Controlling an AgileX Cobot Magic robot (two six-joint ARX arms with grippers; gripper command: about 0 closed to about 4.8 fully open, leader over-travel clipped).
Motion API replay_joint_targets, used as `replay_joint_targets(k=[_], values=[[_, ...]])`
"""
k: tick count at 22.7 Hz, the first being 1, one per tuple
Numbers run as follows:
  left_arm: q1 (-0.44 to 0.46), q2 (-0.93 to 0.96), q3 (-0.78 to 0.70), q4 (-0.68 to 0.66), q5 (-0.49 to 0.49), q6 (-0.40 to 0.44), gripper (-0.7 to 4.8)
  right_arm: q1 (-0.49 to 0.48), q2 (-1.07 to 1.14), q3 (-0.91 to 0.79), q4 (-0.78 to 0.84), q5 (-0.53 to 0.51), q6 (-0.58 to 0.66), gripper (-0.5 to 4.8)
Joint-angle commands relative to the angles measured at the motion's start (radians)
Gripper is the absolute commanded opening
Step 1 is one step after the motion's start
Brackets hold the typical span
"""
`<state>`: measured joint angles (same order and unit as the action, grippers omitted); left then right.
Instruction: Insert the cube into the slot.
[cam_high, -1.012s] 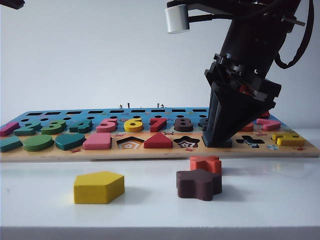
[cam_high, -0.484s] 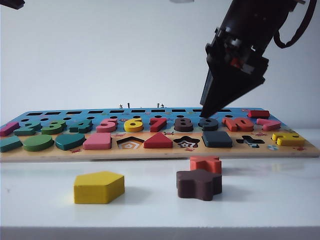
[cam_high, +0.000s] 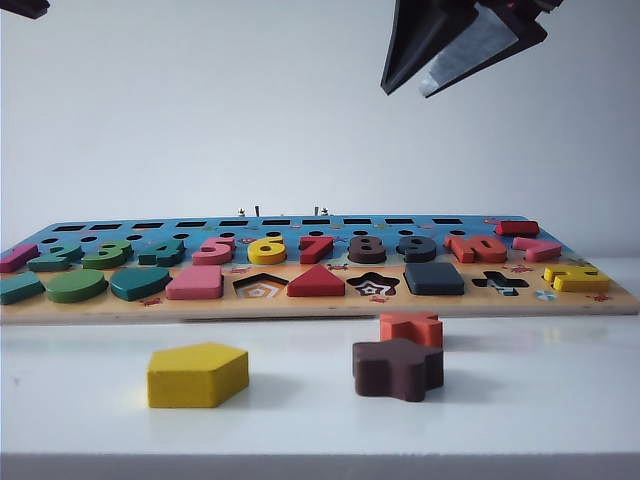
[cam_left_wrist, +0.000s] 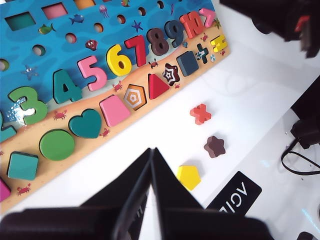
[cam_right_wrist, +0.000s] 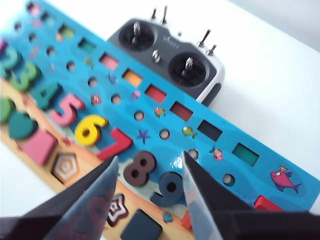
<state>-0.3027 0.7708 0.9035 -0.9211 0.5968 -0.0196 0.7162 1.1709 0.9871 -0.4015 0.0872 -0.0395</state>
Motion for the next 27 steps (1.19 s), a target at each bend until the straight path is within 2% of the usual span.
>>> replay_joint_targets(k=[1, 4, 10, 16, 19, 21, 22, 25, 27], values=[[0.000, -0.002, 0.004, 0.010, 0.005, 0.004, 0.17, -0.004, -0.089, -0.045, 0.101, 0.005, 0.047, 2.39], [0.000, -0.002, 0.004, 0.010, 0.005, 0.004, 0.17, -0.045, -0.179, -0.131, 0.198, 0.003, 0.047, 2.39], [0.000, -0.002, 0.004, 0.011, 0.005, 0.004, 0.17, -0.202, -0.316, -0.300, 0.217, 0.003, 0.048, 2.39], [0.001, -0.002, 0.003, 0.027, 0.005, 0.004, 0.17, -0.297, -0.448, -0.446, 0.315, 0.003, 0.045, 2.36], [0.001, -0.003, 0.003, 0.092, -0.001, 0.029, 0.17, -0.320, -0.523, -0.502, 0.367, -0.009, 0.038, 1.71], [0.019, -0.010, 0.002, 0.141, -0.050, 0.029, 0.17, -0.341, -0.589, -0.537, 0.391, -0.013, 0.037, 1.29], [0.041, -0.017, 0.001, 0.165, -0.083, 0.029, 0.17, -0.357, -0.621, -0.554, 0.394, -0.013, 0.035, 0.73], [0.087, -0.031, -0.014, 0.235, -0.124, 0.030, 0.17, -0.407, -0.684, -0.583, 0.399, -0.016, 0.036, -0.06], [0.103, -0.040, -0.026, 0.263, -0.164, 0.032, 0.17, -0.429, -0.704, -0.592, 0.402, -0.016, 0.036, -0.07]])
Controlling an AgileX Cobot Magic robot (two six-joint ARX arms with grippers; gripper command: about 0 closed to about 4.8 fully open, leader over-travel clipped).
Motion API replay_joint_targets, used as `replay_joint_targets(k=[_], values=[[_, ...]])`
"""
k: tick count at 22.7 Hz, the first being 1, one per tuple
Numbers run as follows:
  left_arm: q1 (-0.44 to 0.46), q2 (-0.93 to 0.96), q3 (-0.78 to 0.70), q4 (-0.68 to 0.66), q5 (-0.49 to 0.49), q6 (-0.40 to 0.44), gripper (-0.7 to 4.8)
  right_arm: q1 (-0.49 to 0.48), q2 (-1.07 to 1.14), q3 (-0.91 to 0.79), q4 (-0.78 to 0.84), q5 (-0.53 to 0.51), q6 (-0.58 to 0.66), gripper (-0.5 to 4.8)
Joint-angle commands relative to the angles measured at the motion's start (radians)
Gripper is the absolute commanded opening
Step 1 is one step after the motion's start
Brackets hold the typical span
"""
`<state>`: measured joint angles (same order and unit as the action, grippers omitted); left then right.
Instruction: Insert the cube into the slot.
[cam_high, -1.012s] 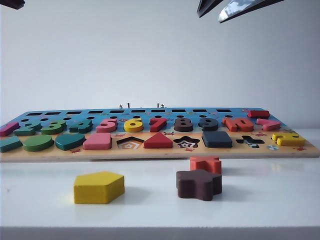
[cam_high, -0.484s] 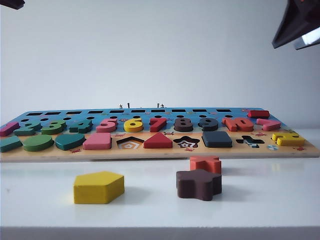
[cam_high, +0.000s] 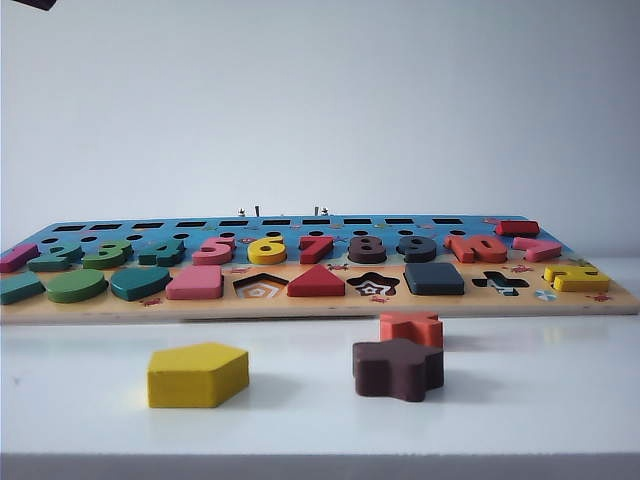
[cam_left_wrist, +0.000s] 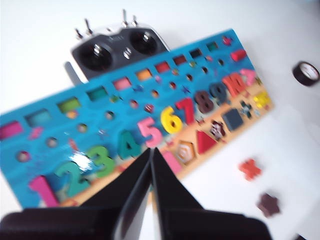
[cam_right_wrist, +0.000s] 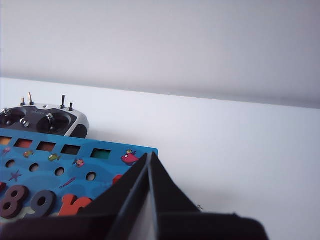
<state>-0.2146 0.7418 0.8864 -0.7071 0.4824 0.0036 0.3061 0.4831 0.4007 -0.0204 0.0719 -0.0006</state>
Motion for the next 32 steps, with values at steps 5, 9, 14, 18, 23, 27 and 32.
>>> replay_joint_targets(k=[5, 9, 14, 18, 23, 27, 32], values=[[0.050, -0.077, -0.100, 0.175, -0.207, 0.009, 0.17, -0.097, -0.076, -0.065, 0.086, 0.000, 0.011, -0.07], [0.059, -0.139, -0.187, 0.259, -0.289, 0.010, 0.17, -0.137, -0.115, -0.118, 0.143, 0.000, 0.036, -0.07], [0.062, -0.271, -0.352, 0.354, -0.396, 0.015, 0.17, -0.159, -0.184, -0.195, 0.182, 0.000, 0.108, -0.05], [0.069, -0.382, -0.489, 0.414, -0.449, 0.015, 0.17, -0.159, -0.252, -0.272, 0.200, 0.001, 0.163, -0.05], [0.070, -0.462, -0.624, 0.510, -0.528, 0.016, 0.17, -0.159, -0.326, -0.335, 0.199, 0.003, 0.165, -0.05], [0.080, -0.516, -0.712, 0.575, -0.567, 0.018, 0.17, -0.159, -0.398, -0.383, 0.199, 0.005, 0.164, -0.05], [0.090, -0.575, -0.787, 0.585, -0.574, 0.034, 0.17, -0.183, -0.463, -0.393, 0.158, 0.007, 0.165, -0.05]])
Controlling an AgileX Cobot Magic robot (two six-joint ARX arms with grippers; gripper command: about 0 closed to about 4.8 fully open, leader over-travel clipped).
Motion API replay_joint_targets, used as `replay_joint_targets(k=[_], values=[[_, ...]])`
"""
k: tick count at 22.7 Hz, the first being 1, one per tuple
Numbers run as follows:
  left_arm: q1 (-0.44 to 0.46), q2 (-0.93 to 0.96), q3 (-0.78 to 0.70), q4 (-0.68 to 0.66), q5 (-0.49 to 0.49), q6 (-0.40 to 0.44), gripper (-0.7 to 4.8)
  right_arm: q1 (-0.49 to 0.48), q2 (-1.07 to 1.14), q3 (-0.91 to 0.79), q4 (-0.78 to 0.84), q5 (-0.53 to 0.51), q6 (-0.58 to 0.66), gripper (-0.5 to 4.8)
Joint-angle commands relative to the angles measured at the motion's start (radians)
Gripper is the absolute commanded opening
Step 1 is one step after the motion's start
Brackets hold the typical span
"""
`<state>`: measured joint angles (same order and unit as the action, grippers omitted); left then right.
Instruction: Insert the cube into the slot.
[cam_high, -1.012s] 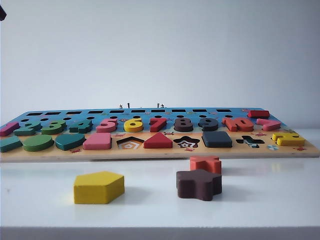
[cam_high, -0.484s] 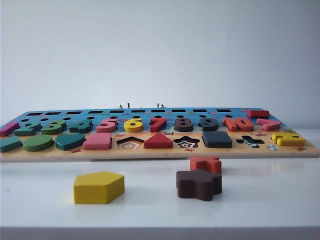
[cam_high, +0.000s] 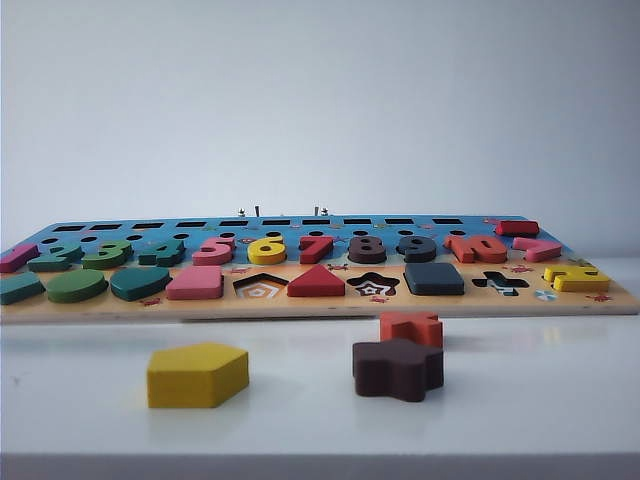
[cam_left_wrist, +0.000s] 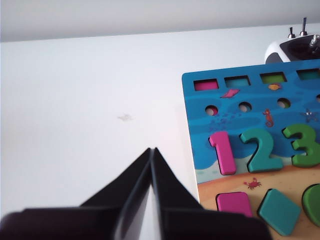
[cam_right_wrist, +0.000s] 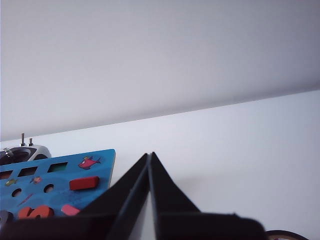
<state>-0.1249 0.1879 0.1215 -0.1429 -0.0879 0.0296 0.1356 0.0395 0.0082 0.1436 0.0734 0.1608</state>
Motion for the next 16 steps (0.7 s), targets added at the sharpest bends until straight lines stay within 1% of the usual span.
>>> replay_joint_targets(k=[1, 7, 16], values=[[0.002, -0.031, -0.034, 0.021, -0.004, 0.007, 0.17, -0.015, -0.030, 0.000, -0.009, 0.006, 0.003, -0.05], [0.004, -0.103, -0.113, 0.023, -0.003, 0.034, 0.17, -0.019, -0.037, 0.000, -0.013, 0.006, 0.003, -0.05], [0.004, -0.143, -0.112, 0.010, -0.003, 0.031, 0.17, -0.019, -0.037, 0.000, -0.018, 0.006, 0.003, -0.04]])
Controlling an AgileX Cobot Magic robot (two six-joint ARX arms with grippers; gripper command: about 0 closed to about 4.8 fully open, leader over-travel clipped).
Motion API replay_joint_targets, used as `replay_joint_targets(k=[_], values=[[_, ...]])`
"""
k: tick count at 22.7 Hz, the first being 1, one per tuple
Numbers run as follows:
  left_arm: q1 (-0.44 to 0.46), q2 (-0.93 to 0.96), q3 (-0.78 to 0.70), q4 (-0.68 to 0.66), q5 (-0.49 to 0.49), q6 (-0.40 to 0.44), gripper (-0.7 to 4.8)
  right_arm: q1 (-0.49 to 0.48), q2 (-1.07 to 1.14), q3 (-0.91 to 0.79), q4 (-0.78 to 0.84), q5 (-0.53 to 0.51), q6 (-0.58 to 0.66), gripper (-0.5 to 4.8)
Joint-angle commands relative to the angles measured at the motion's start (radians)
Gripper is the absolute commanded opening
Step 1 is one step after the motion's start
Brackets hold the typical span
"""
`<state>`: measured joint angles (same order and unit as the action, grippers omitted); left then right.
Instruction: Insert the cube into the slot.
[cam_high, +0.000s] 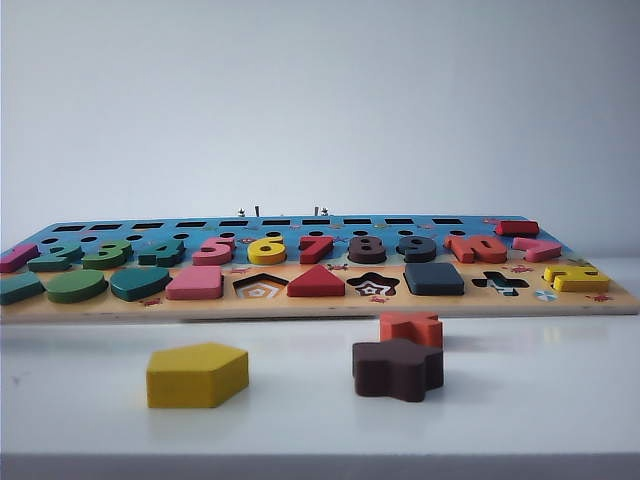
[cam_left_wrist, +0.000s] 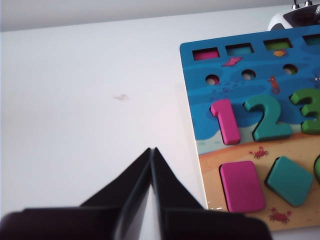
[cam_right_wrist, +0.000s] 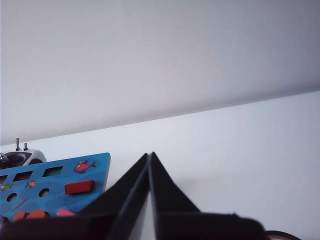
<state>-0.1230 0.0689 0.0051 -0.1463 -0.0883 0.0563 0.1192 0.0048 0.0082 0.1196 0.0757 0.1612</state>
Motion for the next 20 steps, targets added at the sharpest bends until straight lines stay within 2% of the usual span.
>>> replay_joint_targets(k=[1, 20], values=[[0.002, -0.039, 0.004, 0.013, -0.003, 0.005, 0.17, -0.003, -0.002, 0.000, 0.006, 0.003, 0.003, -0.04], [0.002, -0.068, 0.004, 0.014, -0.002, 0.006, 0.17, 0.000, -0.002, 0.000, -0.040, 0.003, 0.003, -0.04]])
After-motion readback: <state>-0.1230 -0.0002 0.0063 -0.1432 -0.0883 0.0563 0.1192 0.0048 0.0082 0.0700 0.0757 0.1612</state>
